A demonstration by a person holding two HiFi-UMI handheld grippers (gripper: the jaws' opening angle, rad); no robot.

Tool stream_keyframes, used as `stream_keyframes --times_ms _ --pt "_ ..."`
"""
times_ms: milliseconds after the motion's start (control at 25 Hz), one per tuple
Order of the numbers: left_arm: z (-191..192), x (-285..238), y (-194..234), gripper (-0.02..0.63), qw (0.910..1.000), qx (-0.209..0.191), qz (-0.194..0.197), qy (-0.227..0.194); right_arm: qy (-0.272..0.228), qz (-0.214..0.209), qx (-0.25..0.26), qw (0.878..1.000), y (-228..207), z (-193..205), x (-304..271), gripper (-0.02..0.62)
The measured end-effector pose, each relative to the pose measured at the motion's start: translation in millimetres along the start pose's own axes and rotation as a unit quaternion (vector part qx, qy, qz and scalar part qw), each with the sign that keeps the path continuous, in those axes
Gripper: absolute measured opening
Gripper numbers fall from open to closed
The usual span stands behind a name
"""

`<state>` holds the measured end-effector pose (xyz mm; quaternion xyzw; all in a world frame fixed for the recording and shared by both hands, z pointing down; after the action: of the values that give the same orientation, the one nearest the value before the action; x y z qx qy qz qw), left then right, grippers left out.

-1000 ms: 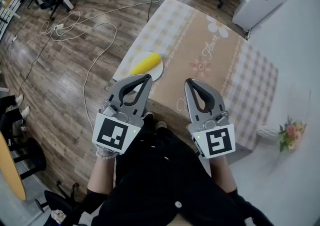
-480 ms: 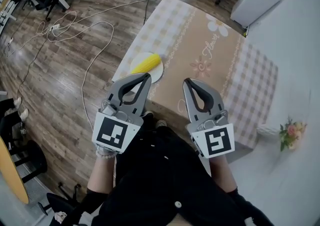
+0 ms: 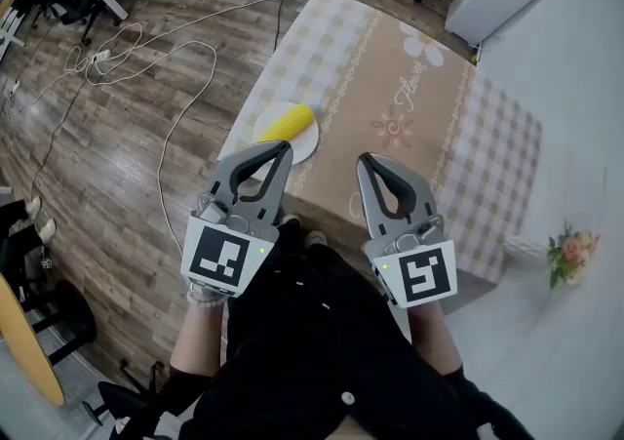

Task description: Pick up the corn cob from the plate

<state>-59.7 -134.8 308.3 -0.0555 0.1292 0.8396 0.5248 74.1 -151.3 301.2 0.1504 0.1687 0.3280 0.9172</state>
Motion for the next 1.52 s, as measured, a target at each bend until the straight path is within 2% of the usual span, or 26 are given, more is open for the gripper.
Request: stream_keyframes --times_ms 320,440,520,1200,1320,1520 --pt "8 -16 13 0.014 0.9999 -0.01 0.008 0.011 0.02 0.009 -0.008 1.0 0 10 -8 0.043" --pt "16 -26 21 0.013 0.9989 -0.038 0.028 0.005 0.028 0.012 -0.007 1.0 -1 13 -10 0.043" --pt "21 -32 27 0.012 0.9986 -0.041 0.032 0.009 0.034 0.015 -0.008 0.999 -2 14 -10 0.043" --pt "99 -90 73 0.018 0.9928 -0.006 0.019 0.118 0.083 0.056 -0.023 0.995 -9 31 2 0.043" --pt "115 -97 77 0.109 0.9875 -0.009 0.026 0.155 0.089 0.062 -0.025 0.994 -9 32 5 0.043" --pt "143 -109 84 0.184 0.9778 -0.009 0.035 0.207 0.102 0.075 -0.034 0.991 -9 37 12 0.043"
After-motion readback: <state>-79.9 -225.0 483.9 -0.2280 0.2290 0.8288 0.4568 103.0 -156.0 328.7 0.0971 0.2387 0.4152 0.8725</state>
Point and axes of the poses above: the fingertips, and each gripper's own axes: x backward along the fingers, y to its left, z out of its underside, the point moved 4 cm from there along x, backward along the fingers, and after that the axes turned 15 degrees about x, right-handed, at the moved point
